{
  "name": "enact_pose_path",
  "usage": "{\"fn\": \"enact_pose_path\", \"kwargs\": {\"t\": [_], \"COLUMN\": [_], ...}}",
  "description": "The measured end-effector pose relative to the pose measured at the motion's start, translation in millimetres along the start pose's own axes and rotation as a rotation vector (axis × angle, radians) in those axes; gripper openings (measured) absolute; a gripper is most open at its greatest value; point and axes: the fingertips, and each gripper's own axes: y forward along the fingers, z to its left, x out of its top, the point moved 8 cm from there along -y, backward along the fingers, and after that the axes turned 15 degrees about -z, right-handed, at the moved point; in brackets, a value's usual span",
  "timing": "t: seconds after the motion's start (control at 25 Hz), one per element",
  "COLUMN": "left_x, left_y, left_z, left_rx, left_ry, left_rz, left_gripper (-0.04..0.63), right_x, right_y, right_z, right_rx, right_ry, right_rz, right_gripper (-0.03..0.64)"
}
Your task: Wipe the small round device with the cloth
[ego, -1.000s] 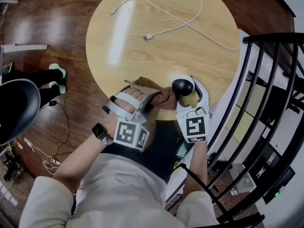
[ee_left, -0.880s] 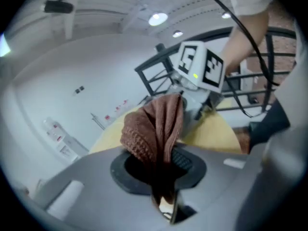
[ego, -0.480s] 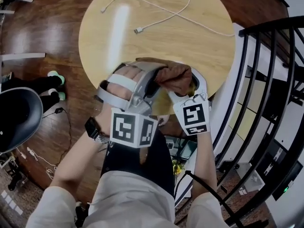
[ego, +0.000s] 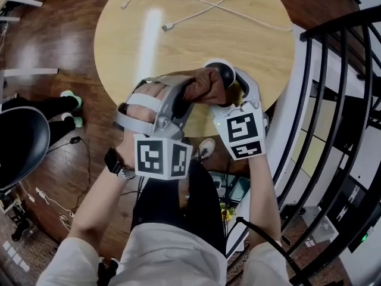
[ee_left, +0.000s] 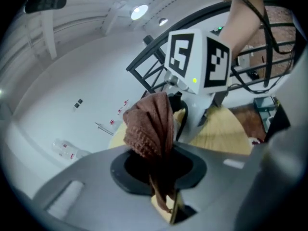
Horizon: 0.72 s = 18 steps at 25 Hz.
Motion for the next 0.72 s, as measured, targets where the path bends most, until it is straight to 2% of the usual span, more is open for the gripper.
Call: {"fn": "enact_pose_path", "kwargs": {"t": [0.12, 0.2, 0.4, 0.6, 0.64, 0.72], "left_x": [-1, 0, 5, 41, 48, 56], "left_y": [4, 2, -6, 13, 21, 39], "left_z": [-14, -17, 11, 51, 55, 56], "left_rx": [-0.053, -0.054, 0.062, 0.128, 0.124, 0.07], "left_ry": [0.019, 0.036, 0.066, 0.097, 0.119, 0.218], "left_rz": [0.024, 0.033, 0.055, 0.032, 0.026, 0.026], "left_gripper": [0.075, 0.075, 0.075, 0.075, 0.075, 0.077], "right_x": [-3, -5, -8, -12, -14, -16], "right_y": [-1, -2, 1, 4, 4, 5], "right_z": [-3, -5, -10, -18, -20, -24], "right_rx": [0.001, 0.003, 0.005, 0.004, 0.004, 0.013], "right_ry": [0.002, 0.002, -0.001, 0.0, -0.001, 0.001], "right_rz": [-0.002, -0.006, 0.001, 0.004, 0.006, 0.003], "right_gripper": [0.332, 0.332, 0.331, 0.333, 0.331, 0.331]}}
